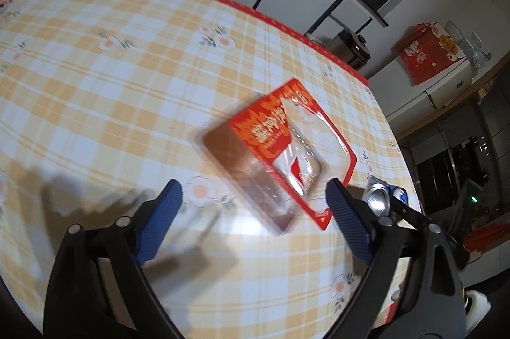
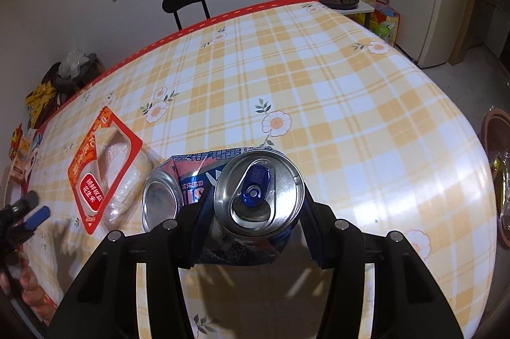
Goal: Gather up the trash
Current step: 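Grasp the crushed blue-and-silver can with the right gripper, then grasp the red-and-clear plastic food tray with the left gripper while the right holds the can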
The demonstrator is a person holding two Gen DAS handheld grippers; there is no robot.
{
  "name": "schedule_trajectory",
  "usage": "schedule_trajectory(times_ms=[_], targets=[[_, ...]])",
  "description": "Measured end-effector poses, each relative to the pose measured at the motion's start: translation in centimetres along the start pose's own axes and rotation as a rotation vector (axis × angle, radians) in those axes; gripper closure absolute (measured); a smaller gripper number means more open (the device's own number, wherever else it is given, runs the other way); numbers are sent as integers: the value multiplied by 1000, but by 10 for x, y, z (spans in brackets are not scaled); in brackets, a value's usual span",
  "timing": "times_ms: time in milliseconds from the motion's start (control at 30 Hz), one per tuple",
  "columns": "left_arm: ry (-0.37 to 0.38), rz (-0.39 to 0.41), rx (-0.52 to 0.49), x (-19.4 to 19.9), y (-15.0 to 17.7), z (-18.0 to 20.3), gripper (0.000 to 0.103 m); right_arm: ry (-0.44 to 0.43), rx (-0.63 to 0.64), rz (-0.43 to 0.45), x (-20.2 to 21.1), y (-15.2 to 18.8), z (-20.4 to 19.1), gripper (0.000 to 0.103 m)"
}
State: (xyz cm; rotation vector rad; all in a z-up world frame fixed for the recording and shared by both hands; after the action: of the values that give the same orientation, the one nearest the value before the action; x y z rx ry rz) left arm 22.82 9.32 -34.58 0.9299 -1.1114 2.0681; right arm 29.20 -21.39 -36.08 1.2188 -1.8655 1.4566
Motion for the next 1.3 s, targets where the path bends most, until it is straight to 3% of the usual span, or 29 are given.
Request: schedule_trajectory(times_ms=[367,600,733,900,1033,1067,1300], targets=[[-42,-45,-14,-56,3,34,33,23,-48,12,30,17,31,52],[-81,-57,-9,-73,6,36,37,33,-70,17,45,25,46,52],[-99,-61,-9,-79,9,39,39,44,-79,19,53,27,53,52],[-107,-60,-24,-83,10,45,54,45,-92,23,61,29,60,52],[-118,-54,-27,-82,12,47,58,43,-92,23,65,30,62,52],[-120,-51,-28,-80,13,46,65,43,-91,23,65,30,62,52],[-115,-19,-44,-68,12,46,69,21,-80,25,68,28,58,52]])
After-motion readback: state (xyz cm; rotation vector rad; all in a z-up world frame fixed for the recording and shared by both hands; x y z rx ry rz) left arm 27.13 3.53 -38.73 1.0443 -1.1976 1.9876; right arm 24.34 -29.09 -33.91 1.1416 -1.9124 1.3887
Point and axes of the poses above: each gripper's, at about its wrist camera, not at the fingertips, and x roughly against the way its jaws point, z to its right, y to its underside, the point moved 9 cm from there along -x, roughly the way its jaws point, and after that the axes turned 5 degrees about -y, right-handed, at the moved point
